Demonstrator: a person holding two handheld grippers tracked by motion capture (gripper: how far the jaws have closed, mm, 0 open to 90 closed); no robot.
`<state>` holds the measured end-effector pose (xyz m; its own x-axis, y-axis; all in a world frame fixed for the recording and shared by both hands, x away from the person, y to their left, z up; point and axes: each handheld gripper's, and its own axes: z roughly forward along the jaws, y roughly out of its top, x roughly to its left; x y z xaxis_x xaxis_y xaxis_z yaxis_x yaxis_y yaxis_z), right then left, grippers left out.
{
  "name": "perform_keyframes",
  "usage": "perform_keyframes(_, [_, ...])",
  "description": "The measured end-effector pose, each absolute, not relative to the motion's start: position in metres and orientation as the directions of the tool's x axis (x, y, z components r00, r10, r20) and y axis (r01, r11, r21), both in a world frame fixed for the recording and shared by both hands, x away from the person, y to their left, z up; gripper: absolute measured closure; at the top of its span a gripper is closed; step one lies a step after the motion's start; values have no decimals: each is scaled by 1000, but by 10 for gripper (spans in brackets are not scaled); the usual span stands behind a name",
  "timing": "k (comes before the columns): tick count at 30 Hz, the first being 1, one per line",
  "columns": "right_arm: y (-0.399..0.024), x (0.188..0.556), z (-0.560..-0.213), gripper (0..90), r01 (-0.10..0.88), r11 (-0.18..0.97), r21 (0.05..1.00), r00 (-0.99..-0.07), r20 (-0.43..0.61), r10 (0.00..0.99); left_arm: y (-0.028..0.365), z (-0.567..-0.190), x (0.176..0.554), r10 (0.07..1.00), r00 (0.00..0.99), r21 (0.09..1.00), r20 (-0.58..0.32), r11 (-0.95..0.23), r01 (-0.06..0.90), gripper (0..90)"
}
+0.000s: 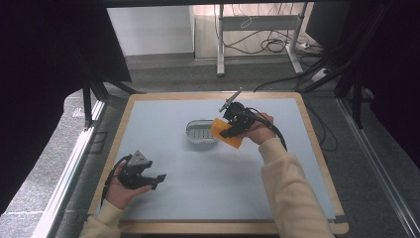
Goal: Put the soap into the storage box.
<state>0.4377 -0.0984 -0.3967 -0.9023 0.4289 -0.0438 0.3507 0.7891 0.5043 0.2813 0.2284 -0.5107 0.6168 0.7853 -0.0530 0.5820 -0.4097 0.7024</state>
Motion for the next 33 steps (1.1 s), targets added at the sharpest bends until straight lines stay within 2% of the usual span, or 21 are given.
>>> perform_keyframes(33, [-67, 467, -398, 616, 281, 817, 504, -932, -60, 357, 228, -510, 282, 779, 625, 704, -48, -418, 574, 247])
